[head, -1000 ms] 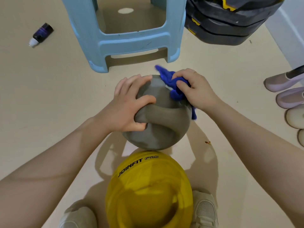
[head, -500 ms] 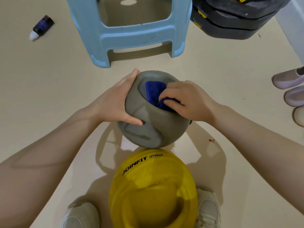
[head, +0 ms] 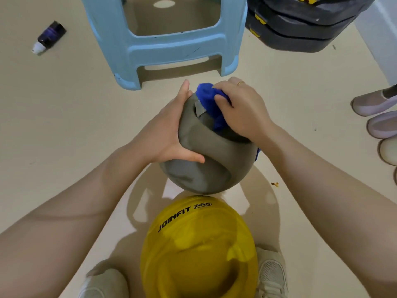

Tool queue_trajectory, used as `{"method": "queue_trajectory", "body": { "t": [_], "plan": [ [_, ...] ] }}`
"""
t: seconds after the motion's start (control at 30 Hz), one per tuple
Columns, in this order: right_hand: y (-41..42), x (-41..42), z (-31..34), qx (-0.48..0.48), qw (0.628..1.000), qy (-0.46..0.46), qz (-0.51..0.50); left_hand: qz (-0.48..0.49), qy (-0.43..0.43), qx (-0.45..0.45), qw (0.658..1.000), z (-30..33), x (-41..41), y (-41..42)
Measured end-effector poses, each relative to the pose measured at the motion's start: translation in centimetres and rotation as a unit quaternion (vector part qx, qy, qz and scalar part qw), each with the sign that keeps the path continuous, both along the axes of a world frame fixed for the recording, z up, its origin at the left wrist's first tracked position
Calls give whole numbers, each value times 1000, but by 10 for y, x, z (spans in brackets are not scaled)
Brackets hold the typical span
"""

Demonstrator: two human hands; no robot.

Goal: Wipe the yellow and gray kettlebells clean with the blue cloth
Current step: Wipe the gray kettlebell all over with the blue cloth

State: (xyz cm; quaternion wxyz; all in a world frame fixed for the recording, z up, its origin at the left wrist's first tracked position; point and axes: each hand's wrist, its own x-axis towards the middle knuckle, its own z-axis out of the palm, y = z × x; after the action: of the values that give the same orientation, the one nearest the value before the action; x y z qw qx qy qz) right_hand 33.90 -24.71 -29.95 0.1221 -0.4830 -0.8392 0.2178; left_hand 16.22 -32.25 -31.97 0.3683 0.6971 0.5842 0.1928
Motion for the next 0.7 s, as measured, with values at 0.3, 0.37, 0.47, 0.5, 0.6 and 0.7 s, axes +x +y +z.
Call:
{"method": "queue_trajectory", "body": {
  "t": [0.3, 0.37, 0.47, 0.5, 0.6, 0.7],
  "plan": [
    [-4, -4, 30, -6, 990, 60, -125, 118, -49, -41, 991, 4, 19, 7],
    [-23, -29, 33, 44, 996, -37, -64, 163, -65, -29, 984, -2, 27, 13],
    [-54, -34, 21, 85, 992, -90, 26, 218, -73, -11, 973, -7, 33, 15],
    [-53, -24, 19, 107, 992, -64, 0, 230, -77, -13, 970, -6, 33, 16],
    [-28, 13, 9, 37, 982, -2, -184, 203, -14, -4, 979, -4, 30, 19],
    [-31, 12, 7, 37, 987, 7, -155, 168, 36, -2, 985, -8, 26, 22]
  ]
}}
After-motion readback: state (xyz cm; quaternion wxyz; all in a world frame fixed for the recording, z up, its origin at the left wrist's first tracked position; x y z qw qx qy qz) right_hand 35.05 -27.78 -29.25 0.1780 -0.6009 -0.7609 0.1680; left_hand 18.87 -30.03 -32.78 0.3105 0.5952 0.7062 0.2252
